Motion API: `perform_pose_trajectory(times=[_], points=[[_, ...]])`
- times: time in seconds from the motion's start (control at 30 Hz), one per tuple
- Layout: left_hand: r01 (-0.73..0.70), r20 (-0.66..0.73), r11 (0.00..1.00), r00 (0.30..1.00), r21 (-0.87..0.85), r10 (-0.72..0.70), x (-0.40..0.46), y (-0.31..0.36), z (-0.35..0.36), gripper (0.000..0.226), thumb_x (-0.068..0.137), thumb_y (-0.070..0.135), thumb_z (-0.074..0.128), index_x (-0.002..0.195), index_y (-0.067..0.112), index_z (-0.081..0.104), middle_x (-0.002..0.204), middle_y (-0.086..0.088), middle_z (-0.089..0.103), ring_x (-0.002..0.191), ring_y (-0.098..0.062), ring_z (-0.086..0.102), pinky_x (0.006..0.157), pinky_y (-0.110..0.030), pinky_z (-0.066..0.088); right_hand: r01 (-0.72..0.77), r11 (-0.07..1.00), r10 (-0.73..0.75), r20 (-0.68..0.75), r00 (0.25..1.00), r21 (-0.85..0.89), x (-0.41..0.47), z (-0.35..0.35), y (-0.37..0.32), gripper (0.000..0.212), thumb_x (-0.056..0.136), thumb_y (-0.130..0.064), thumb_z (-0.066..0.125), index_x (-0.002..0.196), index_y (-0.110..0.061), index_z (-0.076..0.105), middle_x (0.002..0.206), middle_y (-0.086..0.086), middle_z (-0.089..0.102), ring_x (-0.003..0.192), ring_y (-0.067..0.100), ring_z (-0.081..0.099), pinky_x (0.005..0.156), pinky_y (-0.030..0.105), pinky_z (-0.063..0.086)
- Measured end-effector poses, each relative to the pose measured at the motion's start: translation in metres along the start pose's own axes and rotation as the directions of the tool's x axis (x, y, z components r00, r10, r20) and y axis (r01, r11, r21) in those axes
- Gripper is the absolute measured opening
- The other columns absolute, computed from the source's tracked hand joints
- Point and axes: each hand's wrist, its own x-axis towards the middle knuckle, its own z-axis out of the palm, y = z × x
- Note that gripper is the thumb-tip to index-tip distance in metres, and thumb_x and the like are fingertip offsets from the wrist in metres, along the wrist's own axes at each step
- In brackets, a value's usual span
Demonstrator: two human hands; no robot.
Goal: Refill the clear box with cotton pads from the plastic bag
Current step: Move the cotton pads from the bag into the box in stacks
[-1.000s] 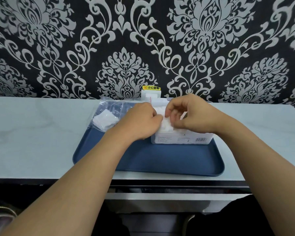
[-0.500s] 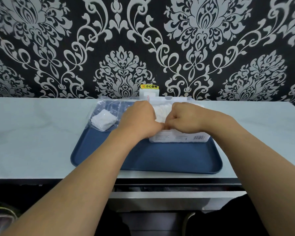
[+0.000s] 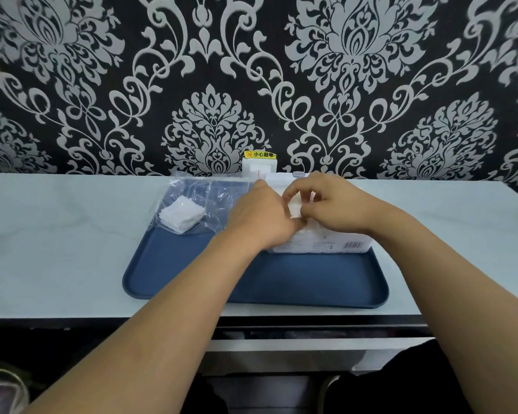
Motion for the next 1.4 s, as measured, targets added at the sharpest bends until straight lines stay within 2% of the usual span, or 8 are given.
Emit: perform_pose_trajectory(times=[0.17, 0.33, 0.57, 0.7, 0.83, 0.93, 1.07, 1.4], points=[[-0.107, 0.195, 0.985, 0.972, -0.132, 0.132, -0.007, -0.014, -0.017, 0.014, 0.085, 0.034, 0.076, 0.071, 0.03, 0.071, 0.116, 0.005, 0.043, 0.084, 0.005, 0.051, 0.074, -0.022, 0.042, -0.066, 0.998, 0.068, 0.164, 0.984, -0.012, -0.001, -0.003, -0.003, 0.029, 0.092, -0.012, 0.05, 0.1, -0.021, 0.076, 0.094, 0.006, 0.06, 0.087, 0.016, 0.056, 0.088, 0.035, 0.046], [-0.226, 0.208, 0.973, 0.955, 0.051, 0.211, -0.009, -0.025, -0.024, 0.026, 0.079, 0.05, 0.078, 0.076, 0.024, 0.078, 0.123, 0.012, 0.047, 0.096, -0.006, 0.052, 0.088, -0.027, 0.041, -0.049, 0.992, 0.064, 0.141, 0.988, -0.112, 0.007, 0.01, -0.008, 0.048, 0.092, -0.031, 0.061, 0.05, -0.011, 0.046, 0.056, 0.007, 0.044, 0.056, 0.022, 0.041, 0.061, 0.035, 0.04], [-0.309, 0.155, 0.943, 0.945, 0.121, 0.29, -0.011, -0.027, -0.019, 0.022, 0.079, 0.048, 0.079, 0.083, 0.027, 0.077, 0.13, 0.012, 0.05, 0.101, -0.006, 0.045, 0.098, -0.033, 0.043, -0.058, 0.955, 0.101, 0.134, 0.986, -0.291, 0.007, 0.005, -0.005, 0.016, 0.085, -0.018, 0.069, 0.075, -0.029, 0.074, 0.071, -0.015, 0.067, 0.074, 0.006, 0.06, 0.068, 0.022, 0.05], [-0.318, 0.058, 0.935, 0.942, -0.156, 0.33, -0.018, -0.029, -0.039, 0.018, 0.079, 0.041, 0.082, 0.087, 0.025, 0.08, 0.121, 0.007, 0.059, 0.08, -0.007, 0.057, 0.084, -0.025, 0.051, 0.025, 0.993, -0.024, 0.006, 1.0, -0.113, 0.002, 0.003, -0.005, 0.006, 0.083, -0.024, 0.075, 0.085, -0.026, 0.08, 0.063, -0.013, 0.059, 0.068, 0.0, 0.053, 0.062, 0.017, 0.037], [-0.224, -0.278, 0.926, 0.951, -0.305, 0.138, -0.015, -0.055, -0.068, 0.006, 0.088, 0.031, 0.074, 0.093, 0.027, 0.076, 0.101, 0.012, 0.07, 0.081, -0.02, 0.066, 0.072, -0.026, 0.055, 0.093, 0.996, -0.09, -0.233, 0.968, 0.0, 0.007, 0.003, -0.018, 0.009, 0.084, -0.026, 0.072, 0.083, -0.031, 0.08, 0.085, -0.009, 0.061, 0.076, 0.002, 0.052, 0.071, 0.023, 0.042], [0.032, -0.422, 0.979, 0.899, -0.203, -0.117, -0.003, -0.095, -0.079, 0.034, 0.091, 0.029, 0.068, 0.123, 0.019, 0.066, 0.12, -0.001, 0.067, 0.108, -0.025, 0.064, 0.091, -0.033, 0.051, 0.125, 0.992, -0.126, -0.297, 0.946, -0.022, 0.018, 0.013, -0.036, 0.016, 0.084, -0.018, 0.066, 0.086, -0.027, 0.08, 0.086, -0.013, 0.064, 0.076, 0.004, 0.056, 0.079, 0.029, 0.047], [0.413, -0.188, 0.89, 0.875, -0.192, -0.446, -0.001, -0.128, -0.081, 0.066, 0.089, 0.035, 0.069, 0.143, 0.006, 0.044, 0.144, -0.014, 0.051, 0.128, -0.033, 0.051, 0.1, -0.037, 0.044, 0.018, 0.959, -0.072, -0.182, 0.981, -0.282, 0.039, 0.037, -0.05, 0.018, 0.083, -0.014, 0.062, 0.091, -0.013, 0.078, 0.09, 0.001, 0.072, 0.086, 0.021, 0.065, 0.08, 0.035, 0.056], [0.38, -0.092, 0.913, 0.914, -0.148, -0.395, -0.004, -0.14, -0.076, 0.041, 0.079, 0.032, 0.083, 0.102, 0.0, 0.07, 0.109, -0.014, 0.067, 0.088, -0.028, 0.064, 0.08, -0.037, 0.052, -0.255, 0.918, 0.204, -0.189, 0.96, -0.303, 0.059, 0.052, -0.066, 0.013, 0.082, -0.008, 0.07, 0.077, -0.011, 0.058, 0.076, 0.005, 0.054, 0.079, 0.028, 0.058, 0.067, 0.032, 0.049]])
